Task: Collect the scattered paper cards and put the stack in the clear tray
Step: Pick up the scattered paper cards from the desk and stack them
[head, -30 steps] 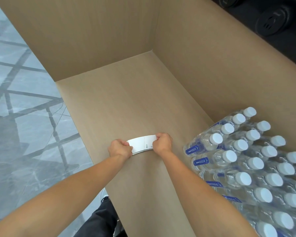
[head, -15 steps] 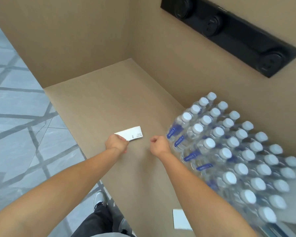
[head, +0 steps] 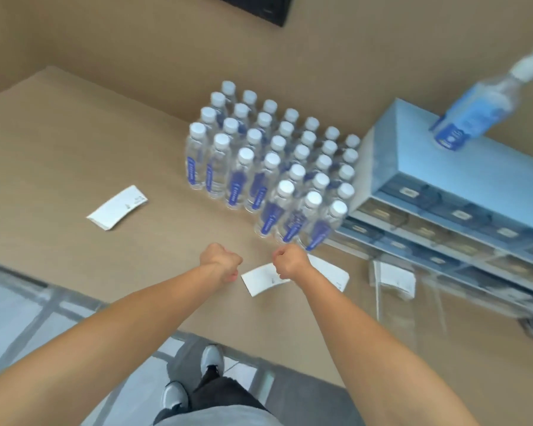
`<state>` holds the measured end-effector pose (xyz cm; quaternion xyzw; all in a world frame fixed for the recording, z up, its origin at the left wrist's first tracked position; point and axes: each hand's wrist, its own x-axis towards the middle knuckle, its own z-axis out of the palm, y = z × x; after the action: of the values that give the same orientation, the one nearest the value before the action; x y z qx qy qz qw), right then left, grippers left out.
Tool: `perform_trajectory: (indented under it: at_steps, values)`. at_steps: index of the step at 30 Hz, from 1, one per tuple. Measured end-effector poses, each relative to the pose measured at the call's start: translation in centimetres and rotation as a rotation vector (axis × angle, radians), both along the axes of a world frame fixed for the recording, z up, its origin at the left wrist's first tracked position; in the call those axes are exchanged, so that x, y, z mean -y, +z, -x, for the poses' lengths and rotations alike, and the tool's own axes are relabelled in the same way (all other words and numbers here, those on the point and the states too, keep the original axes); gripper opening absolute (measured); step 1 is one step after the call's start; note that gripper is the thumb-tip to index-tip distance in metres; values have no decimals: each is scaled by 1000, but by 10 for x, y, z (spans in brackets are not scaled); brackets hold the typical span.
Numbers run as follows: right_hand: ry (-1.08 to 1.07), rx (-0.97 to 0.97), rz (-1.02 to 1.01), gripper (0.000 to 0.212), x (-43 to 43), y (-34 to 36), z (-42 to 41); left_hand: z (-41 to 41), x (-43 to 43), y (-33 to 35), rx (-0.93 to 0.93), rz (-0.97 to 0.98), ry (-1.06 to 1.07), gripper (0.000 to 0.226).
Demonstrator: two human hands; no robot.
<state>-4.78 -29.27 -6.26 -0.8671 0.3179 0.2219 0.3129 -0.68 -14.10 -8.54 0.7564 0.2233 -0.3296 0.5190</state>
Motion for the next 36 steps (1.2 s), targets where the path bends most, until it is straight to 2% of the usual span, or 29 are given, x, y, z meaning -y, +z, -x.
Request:
perform_trajectory:
  at_steps: [4, 6, 9, 15, 19, 24, 29, 31, 34, 36]
  values:
    - [-71, -14, 55, 35, 13, -11, 42, 29, 9, -14, -14, -43, -36, 13]
    - [-83, -15, 45, 34, 15, -20, 55, 43, 10, -19, 18, -104, -73, 1]
    - [-50, 16, 61, 34, 19, -29, 59, 52, 16, -30, 34, -172, -114, 23]
    - [121, 9, 139, 35, 33, -43, 45, 59, 34, -31, 38, -290, -136, 27]
    - [146, 23, 89, 36, 35, -54, 40, 65, 44, -38, 18, -322, -60, 26]
    - [24, 30, -34, 39, 36, -57, 36, 68, 51, -50, 15, -266, 82, 11]
    - [10, -27, -92, 39, 36, -53, 33, 66, 42, -43, -34, -161, 263, 26]
    - [35, -42, -86, 36, 34, -52, 32, 65, 34, -36, -27, -161, 301, 23]
    - [90, -40, -104, 32, 25, -45, 21, 58, 20, -22, -6, -149, 362, 6]
    - [136, -15, -112, 20, 15, -39, 9, 50, 8, -14, 19, -141, 414, 17]
